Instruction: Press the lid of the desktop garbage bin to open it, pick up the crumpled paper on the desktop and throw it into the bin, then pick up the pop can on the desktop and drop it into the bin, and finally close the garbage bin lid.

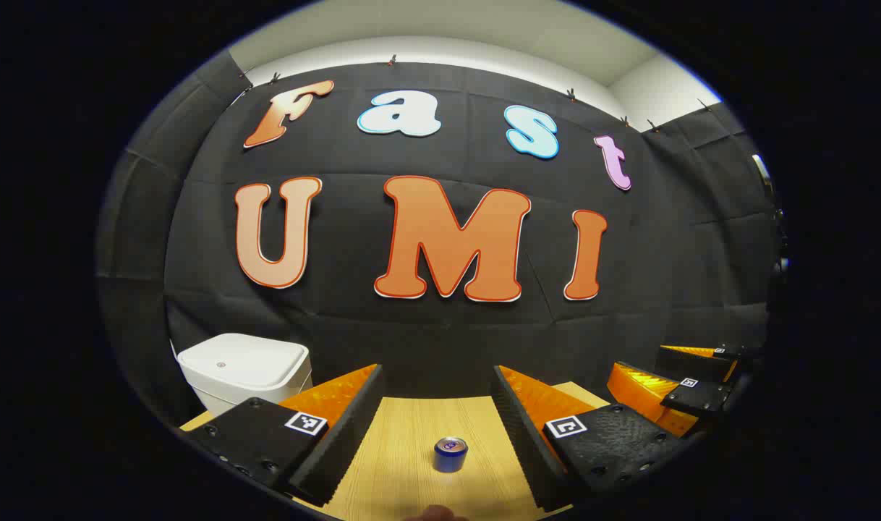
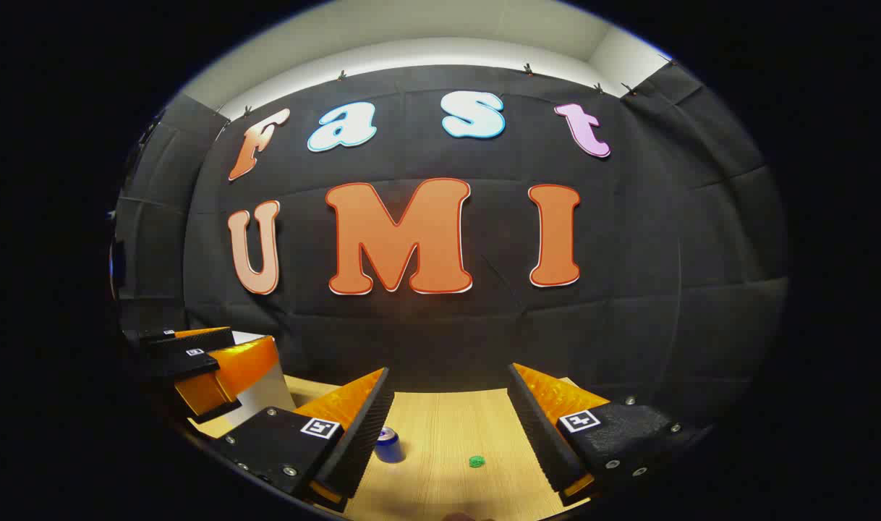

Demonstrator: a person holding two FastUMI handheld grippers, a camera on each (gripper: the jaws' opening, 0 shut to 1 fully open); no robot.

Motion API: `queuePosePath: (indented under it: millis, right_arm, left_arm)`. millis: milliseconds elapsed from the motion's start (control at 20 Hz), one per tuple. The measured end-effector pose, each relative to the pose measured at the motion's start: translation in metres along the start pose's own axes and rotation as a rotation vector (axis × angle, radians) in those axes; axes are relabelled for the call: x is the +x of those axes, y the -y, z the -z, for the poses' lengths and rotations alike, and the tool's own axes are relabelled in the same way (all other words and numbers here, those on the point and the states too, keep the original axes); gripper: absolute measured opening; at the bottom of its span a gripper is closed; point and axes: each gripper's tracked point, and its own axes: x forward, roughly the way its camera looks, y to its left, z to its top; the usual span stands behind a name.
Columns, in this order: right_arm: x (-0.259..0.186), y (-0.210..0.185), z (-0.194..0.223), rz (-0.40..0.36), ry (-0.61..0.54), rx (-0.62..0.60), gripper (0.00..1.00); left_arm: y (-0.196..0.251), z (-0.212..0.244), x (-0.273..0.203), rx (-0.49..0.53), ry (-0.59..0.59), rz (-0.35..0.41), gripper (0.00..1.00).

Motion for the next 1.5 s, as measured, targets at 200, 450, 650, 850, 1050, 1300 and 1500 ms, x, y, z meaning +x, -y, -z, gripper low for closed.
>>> queuePosePath:
  millis: [200,450,650,850,1050,1300,1500]
  right_arm:
    - [-0.004,0.005,-0.003,0.02,0.019,-0.009,0.94]
    - [-0.008,0.007,0.001,0.028,0.004,-0.012,0.94]
    - [-0.011,0.008,-0.001,0.03,0.007,-0.025,0.94]
    - [-0.013,0.009,0.003,0.032,-0.007,-0.011,0.94]
    - [-0.017,0.013,0.005,0.041,-0.013,-0.011,0.94]
    - [-0.018,0.015,0.009,0.045,-0.023,-0.008,0.94]
    - [-0.015,0.014,0.007,0.041,-0.017,-0.007,0.94]
  left_arm:
    - [-0.001,-0.002,-0.005,0.024,0.016,-0.015,0.94]
    - [-0.001,0.002,-0.009,0.023,0.007,-0.032,0.94]
    - [-0.001,-0.002,-0.013,0.058,0.02,-0.053,0.94]
    - [-0.001,-0.004,-0.02,0.073,0.037,-0.067,0.94]
    - [0.001,0.0,-0.024,0.088,0.028,-0.068,0.94]
    - [0.002,-0.001,-0.027,0.101,0.03,-0.069,0.93]
    - [-0.003,-0.002,-0.026,0.116,0.024,-0.092,0.94]
